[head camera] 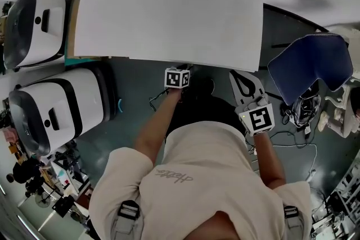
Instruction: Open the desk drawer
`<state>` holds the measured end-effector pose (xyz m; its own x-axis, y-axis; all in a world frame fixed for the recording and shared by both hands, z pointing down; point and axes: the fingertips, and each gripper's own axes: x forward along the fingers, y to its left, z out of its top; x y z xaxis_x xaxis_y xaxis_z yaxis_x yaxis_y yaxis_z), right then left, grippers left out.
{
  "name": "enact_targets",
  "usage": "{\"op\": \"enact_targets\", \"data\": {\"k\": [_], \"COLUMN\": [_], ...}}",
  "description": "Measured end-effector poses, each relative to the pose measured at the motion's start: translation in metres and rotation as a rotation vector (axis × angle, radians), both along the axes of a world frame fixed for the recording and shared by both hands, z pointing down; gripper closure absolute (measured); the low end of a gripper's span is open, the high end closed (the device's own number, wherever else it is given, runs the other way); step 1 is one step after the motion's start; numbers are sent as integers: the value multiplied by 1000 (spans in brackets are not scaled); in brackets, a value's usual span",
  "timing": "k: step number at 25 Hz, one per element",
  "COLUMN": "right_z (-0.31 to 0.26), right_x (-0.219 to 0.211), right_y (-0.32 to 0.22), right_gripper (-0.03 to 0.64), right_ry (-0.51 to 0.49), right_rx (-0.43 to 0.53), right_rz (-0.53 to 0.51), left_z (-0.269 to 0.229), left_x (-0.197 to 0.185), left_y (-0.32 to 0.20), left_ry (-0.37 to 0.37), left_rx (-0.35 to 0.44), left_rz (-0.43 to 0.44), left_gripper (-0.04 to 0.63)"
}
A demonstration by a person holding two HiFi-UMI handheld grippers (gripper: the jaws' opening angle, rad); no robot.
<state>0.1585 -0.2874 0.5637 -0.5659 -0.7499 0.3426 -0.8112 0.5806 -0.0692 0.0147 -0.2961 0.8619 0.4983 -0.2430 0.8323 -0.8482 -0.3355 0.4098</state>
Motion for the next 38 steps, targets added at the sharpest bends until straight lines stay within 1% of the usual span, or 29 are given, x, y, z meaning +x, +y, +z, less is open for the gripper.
{"op": "enact_targets", "data": {"k": [4,8,12,15,17,21,24,26,28,32,35,38], "right_z": [2,7,12,15,18,20,20,21,24,24,23,26], "right_x": [-1,-2,-3,-1,-2,-5,-6,-6,-5,-11,-16,-17], "right_y": [-7,-6,-9,-12,-10,-4,-2,0,2,6,9,15], "right_gripper": [615,615,615,615,615,615,615,615,615,615,615,615], "right_ry": [1,3,-5,-29,-32,-29,-29,-29,-23,-28,-30,-33], "right_rx": [-12,-51,-64,-74,-82,-90,-85,-84,-89,-86,-77,-92], "right_rz": [1,-13,-12,2,1,-9,-12,-14,-16,-22,-28,-26], "left_z": [18,26,33,36,36,37,37,37,38,38,38,38], "left_x": [6,9,12,15,16,17,18,18,20,18,16,15], "left_y": [-4,-5,-2,-4,-4,-3,-3,-3,-3,-1,3,13], "left_ry": [7,-16,-27,-18,-23,-54,-27,12,32,9,6,3], "left_rx": [-31,-46,-68,-68,-70,-65,-59,-65,-75,-66,-61,-63], "left_rz": [-20,-43,-34,-39,-44,-7,17,11,2,13,29,47], "left_gripper": [465,465,468,498,505,506,509,511,512,512,512,512]}}
